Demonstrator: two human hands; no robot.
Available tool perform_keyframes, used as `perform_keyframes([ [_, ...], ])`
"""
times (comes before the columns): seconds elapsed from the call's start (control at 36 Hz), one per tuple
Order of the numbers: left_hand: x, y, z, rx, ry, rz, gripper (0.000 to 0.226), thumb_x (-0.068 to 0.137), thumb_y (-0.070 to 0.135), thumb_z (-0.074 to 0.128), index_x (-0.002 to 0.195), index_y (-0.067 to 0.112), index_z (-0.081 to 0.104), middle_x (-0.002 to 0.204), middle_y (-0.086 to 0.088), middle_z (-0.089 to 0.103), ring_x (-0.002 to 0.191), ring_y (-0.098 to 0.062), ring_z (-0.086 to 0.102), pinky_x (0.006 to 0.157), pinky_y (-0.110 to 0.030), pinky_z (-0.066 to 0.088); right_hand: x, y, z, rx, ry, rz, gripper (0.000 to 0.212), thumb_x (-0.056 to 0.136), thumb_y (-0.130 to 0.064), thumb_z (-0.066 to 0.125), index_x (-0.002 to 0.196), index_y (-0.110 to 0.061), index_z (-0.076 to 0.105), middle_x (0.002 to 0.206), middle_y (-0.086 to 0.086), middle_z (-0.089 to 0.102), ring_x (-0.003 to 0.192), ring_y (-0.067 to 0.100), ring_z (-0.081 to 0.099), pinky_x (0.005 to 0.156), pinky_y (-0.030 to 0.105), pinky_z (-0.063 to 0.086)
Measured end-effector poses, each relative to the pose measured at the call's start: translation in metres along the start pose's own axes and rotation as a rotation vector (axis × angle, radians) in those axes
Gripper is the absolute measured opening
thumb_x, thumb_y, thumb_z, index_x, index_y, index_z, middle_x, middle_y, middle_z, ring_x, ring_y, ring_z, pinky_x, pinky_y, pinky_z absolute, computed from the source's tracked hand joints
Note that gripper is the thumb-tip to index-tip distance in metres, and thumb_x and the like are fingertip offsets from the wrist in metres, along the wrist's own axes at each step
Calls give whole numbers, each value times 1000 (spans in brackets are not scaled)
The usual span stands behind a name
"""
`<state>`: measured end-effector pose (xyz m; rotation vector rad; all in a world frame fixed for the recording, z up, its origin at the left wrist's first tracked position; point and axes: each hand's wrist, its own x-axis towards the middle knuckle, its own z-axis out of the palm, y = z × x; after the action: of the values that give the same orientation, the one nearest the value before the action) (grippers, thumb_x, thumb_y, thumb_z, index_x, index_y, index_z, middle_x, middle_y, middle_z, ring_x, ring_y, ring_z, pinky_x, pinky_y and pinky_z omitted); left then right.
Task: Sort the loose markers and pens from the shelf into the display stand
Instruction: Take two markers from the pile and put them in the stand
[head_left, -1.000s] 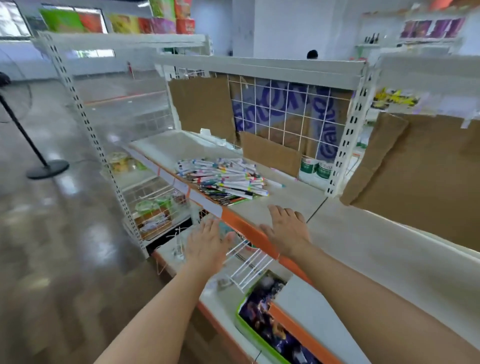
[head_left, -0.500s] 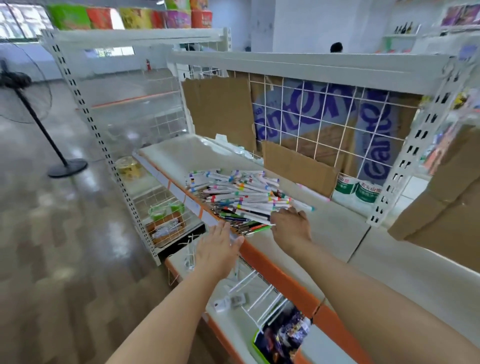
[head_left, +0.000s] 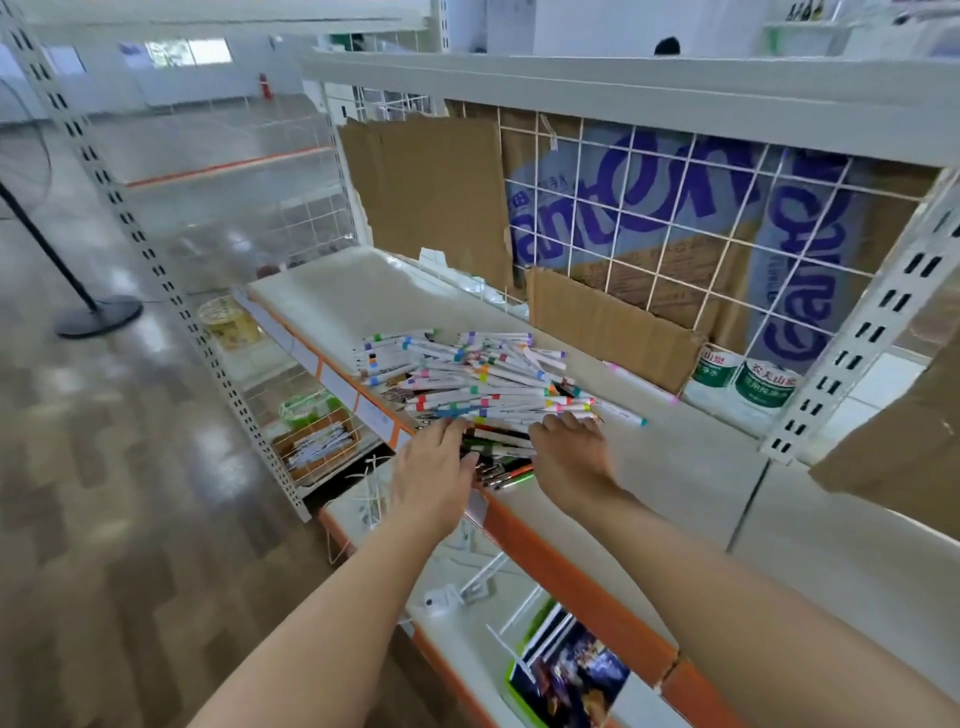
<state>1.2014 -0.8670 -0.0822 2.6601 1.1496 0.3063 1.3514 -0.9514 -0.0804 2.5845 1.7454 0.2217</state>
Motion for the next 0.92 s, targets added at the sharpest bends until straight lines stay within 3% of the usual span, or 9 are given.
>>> perform_keyframes([
  [0.08,9,4,-7,61,152,136,43,88,15,60,131,16,54,129,-6,55,119,-28,51,104,-42,34,1,-2,-4,-2,106,25,23,87,-23,54,107,-14,60,115,4,60,115,24,51,94,33,38],
  [0.19,22,10,-8,181,310,272,43,61,15,83,101,21,71,107,-2,67,100,-27,62,102,-49,33,2,-1,-10,108,311,-20,29,57,-19,82,71,-14,57,65,1,62,63,24,63,56,28,48],
  [0.28,31,19,-13,224,370,365,25,56,17,87,76,21,72,93,2,69,93,-24,64,102,-48,26,4,-6,-16,239,368,-82,25,64,-8,76,78,-11,56,67,6,62,61,29,62,47,32,45],
  [0.36,38,21,-17,211,370,336,19,57,17,87,64,21,70,76,3,65,82,-23,64,97,-43,27,6,-6,-20,380,383,5,21,78,-11,70,96,-8,60,84,11,65,77,32,62,57,37,48],
  [0.42,42,17,-19,170,359,264,14,64,20,85,67,20,71,78,1,63,83,-25,62,91,-39,28,6,-5,-23,509,370,184,30,87,-18,64,115,-10,55,101,9,64,94,30,58,71,37,46],
  [0.47,43,12,-21,71,343,151,7,82,25,71,84,19,74,93,-2,62,97,-27,55,90,-37,28,7,-5,-20,516,316,291,28,91,-19,57,117,-13,51,111,5,60,104,26,55,78,34,43],
  [0.58,44,1,-21,-26,269,41,28,97,33,46,110,19,66,111,-1,53,108,-22,44,89,-34,33,3,-14,-6,295,91,235,18,93,-18,49,110,-18,56,117,1,56,114,22,49,90,31,36],
  [0.78,44,-8,-19,-123,292,5,27,98,30,48,108,13,66,105,-3,53,104,-21,46,75,-27,31,7,-17,1,78,10,145,31,98,-21,43,128,-20,47,131,2,48,129,24,36,101,33,28],
  [0.92,44,-10,-19,-136,271,12,27,98,30,48,108,13,66,104,-4,54,104,-21,46,72,-28,32,13,-20,-4,-17,-48,148,28,97,-15,42,125,-16,48,132,4,46,127,26,35,102,35,29],
])
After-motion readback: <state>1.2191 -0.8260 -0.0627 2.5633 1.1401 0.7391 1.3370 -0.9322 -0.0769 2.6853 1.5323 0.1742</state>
